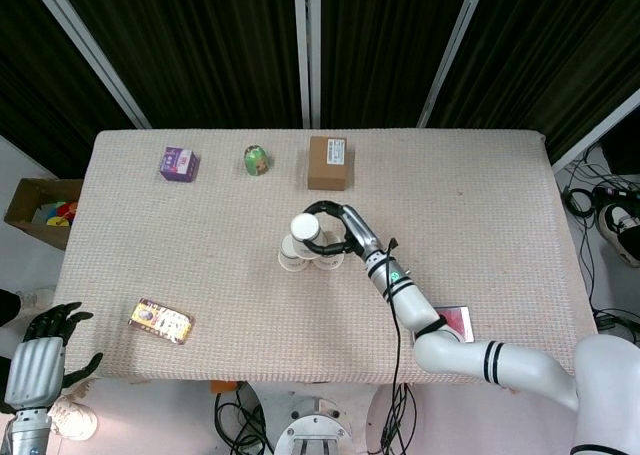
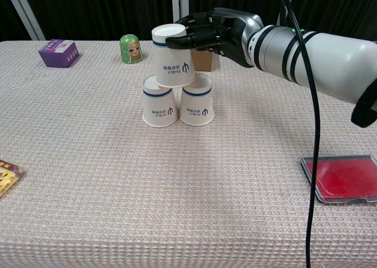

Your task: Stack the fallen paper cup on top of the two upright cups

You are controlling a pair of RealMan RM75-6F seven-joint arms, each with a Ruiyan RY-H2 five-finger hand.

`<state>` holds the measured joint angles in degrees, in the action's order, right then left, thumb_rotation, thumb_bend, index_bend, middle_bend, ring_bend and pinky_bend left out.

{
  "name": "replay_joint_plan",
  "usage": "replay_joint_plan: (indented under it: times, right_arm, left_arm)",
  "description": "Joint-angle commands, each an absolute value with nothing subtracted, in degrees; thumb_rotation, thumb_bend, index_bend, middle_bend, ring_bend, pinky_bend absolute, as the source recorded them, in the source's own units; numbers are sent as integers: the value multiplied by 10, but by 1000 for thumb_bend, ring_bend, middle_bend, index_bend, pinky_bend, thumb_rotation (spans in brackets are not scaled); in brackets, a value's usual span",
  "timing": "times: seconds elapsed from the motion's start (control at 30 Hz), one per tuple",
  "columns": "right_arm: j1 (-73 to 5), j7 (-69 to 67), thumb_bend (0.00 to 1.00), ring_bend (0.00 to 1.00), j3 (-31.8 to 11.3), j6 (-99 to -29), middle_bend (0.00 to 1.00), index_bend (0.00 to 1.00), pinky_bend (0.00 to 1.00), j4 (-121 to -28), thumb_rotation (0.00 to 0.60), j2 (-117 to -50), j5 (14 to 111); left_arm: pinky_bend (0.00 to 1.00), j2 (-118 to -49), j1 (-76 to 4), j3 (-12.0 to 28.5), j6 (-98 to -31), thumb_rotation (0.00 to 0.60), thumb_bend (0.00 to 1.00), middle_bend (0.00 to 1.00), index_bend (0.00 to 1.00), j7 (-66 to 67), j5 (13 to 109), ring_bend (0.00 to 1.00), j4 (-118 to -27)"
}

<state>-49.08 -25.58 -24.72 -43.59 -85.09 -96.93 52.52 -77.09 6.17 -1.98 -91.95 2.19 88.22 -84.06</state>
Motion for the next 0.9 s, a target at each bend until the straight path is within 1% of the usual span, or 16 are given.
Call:
replay_joint_plan:
  times: [0.03,0.33,0.57,0.67,0.77,0.87,0.9]
  right_arm:
    - [-490,-254,256,75,-246,-434,321,401,0,-848,600,-970,527]
    - [-487,-261,254,39,-248,-423,274,321,0,-840,600,-971,537]
    - [-483,-268,215,17,-247,-419,240,280,0,-843,600,-968,554]
    - [-476,-272,199,3,-247,-420,212,251,0,-857,600,-957,564]
    - [-462,-276,182,0,-246,-428,177,197,0,-884,600,-936,580]
    - [-437,-282,176,0,-246,-452,118,117,0,-925,600,-902,607]
    - [-422,-281,176,0,-244,-474,104,100,0,-943,600,-886,626]
  left_arm:
    - [169,-772,62,-19,-920,600,190,188,303,22,882,139,-840]
    - [169,-771,62,-19,-917,600,189,188,303,22,879,139,-840]
    - [169,-770,61,-19,-914,600,189,188,303,22,879,139,-841]
    - [169,-770,61,-18,-913,600,189,188,303,21,878,139,-841]
    - [169,-769,60,-17,-912,600,189,188,303,20,877,139,-840]
    - [169,-768,58,-17,-912,600,190,188,303,20,879,138,-840]
    - [169,-766,58,-16,-912,600,190,188,303,20,880,138,-840]
